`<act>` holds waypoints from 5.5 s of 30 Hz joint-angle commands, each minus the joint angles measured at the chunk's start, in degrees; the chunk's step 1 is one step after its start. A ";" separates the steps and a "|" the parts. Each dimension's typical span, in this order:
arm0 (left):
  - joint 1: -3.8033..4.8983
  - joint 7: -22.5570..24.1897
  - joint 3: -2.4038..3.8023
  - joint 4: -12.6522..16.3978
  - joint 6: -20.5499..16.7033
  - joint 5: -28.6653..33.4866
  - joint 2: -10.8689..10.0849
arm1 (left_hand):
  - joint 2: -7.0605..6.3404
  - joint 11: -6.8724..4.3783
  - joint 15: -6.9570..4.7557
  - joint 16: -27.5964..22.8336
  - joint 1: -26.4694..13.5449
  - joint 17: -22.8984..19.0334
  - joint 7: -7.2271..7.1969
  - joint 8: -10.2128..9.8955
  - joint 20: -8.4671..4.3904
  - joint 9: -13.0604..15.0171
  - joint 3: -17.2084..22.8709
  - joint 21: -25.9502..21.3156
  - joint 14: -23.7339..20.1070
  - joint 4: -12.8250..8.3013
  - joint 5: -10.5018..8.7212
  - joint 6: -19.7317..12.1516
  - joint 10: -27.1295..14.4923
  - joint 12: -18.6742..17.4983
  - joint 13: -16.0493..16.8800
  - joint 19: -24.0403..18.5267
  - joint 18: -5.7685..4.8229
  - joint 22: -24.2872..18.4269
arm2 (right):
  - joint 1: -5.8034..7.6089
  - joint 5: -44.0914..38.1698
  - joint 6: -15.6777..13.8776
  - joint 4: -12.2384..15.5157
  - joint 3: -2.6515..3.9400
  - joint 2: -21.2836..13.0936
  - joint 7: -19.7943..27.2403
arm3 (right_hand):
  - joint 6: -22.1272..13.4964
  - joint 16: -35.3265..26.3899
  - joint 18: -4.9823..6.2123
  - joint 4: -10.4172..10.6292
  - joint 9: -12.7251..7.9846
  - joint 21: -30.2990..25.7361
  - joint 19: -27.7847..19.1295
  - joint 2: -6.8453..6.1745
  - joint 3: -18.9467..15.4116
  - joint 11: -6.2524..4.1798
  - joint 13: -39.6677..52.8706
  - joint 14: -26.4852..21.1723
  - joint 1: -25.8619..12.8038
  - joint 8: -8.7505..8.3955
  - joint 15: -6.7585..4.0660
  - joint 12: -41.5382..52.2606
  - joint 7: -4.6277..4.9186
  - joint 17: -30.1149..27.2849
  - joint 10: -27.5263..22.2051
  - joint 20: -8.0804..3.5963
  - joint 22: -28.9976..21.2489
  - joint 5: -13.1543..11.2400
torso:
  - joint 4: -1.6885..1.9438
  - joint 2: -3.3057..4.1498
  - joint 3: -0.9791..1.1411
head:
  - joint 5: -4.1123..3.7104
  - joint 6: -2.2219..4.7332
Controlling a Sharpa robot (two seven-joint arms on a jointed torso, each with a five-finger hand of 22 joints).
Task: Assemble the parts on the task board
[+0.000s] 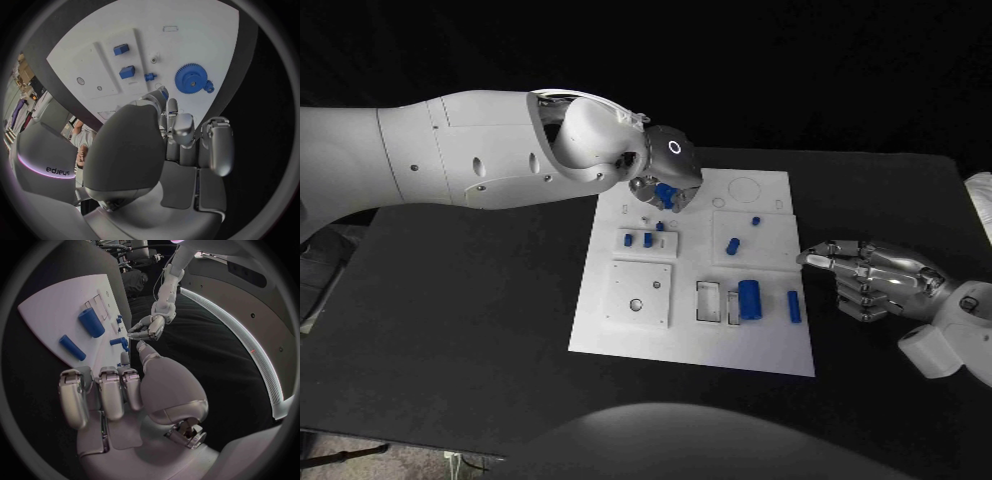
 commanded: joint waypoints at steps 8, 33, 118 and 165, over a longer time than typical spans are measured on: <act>-1.36 1.01 -0.02 -0.57 0.04 0.30 -0.34 | -0.26 -0.01 -0.18 -0.66 0.10 -0.48 0.15 -0.36 -0.15 -0.08 -0.63 -0.25 0.01 -0.07 -0.31 -0.19 0.46 -0.44 -0.27 2.81 -0.71 13.02 | -0.09 -0.40 1.37 0.11 -0.01 -0.13 0.25 | 0.29 0.20 -0.36 -0.37 -0.07 0.25 6.08 0.10 -0.06 0.01 14.92 5.98 0.49 -0.11 -0.19 -0.36 -0.01 15.06 5.97 -0.34 15.09 0.10 | -0.06 0.04 0.04 | -0.18 -0.01; -3.84 0.51 -0.02 -1.66 -0.09 1.14 0.05 | -0.20 0.17 -0.30 -1.30 0.62 -1.16 0.24 -0.97 -0.35 -0.40 -1.06 -0.66 -0.42 -0.22 -0.30 -1.08 0.41 -1.63 -1.23 2.55 -0.62 12.89 | -0.19 -0.39 1.41 0.20 -0.02 -0.31 0.45 | 0.29 0.20 -0.36 -0.37 -0.07 0.25 6.08 0.10 -0.06 0.01 14.92 5.98 0.49 -0.11 -0.19 -0.36 -0.01 15.06 5.97 -0.34 15.09 0.10 | -0.07 0.05 0.06 | -0.18 -0.01; -2.83 -1.96 0.18 1.75 -15.88 -1.92 -4.58 | -0.71 2.01 0.48 -4.35 -14.30 -4.50 2.73 27.12 0.44 21.25 17.74 -2.51 -1.69 -8.24 13.85 -10.34 -1.18 9.49 5.44 1.65 -0.23 12.34 | -0.84 -0.30 1.72 -0.43 -0.02 -0.29 0.72 | 0.30 0.20 -0.36 -0.34 -0.25 0.25 6.08 0.15 -0.15 0.01 14.92 5.98 0.50 -0.27 -0.21 -0.36 0.00 15.06 5.97 -0.37 15.09 -0.01 | -0.09 -0.09 0.14 | -0.41 -0.01; -4.64 -12.43 -0.12 1.51 -24.58 2.94 -6.11 | 0.02 2.64 -2.45 -4.13 -11.00 2.06 3.27 33.20 -2.72 22.81 13.11 1.05 5.18 -9.58 19.10 -12.90 7.86 5.30 7.70 3.48 -0.98 13.40 | -1.47 -0.29 2.64 -1.05 -0.02 0.35 -1.15 | 0.32 0.20 -0.36 -0.42 -0.33 0.25 6.08 0.25 -0.10 0.00 14.92 5.98 0.64 -0.33 -0.22 -0.36 -0.01 15.06 5.97 -0.38 15.09 0.04 | -0.07 -0.08 0.18 | -0.14 -0.01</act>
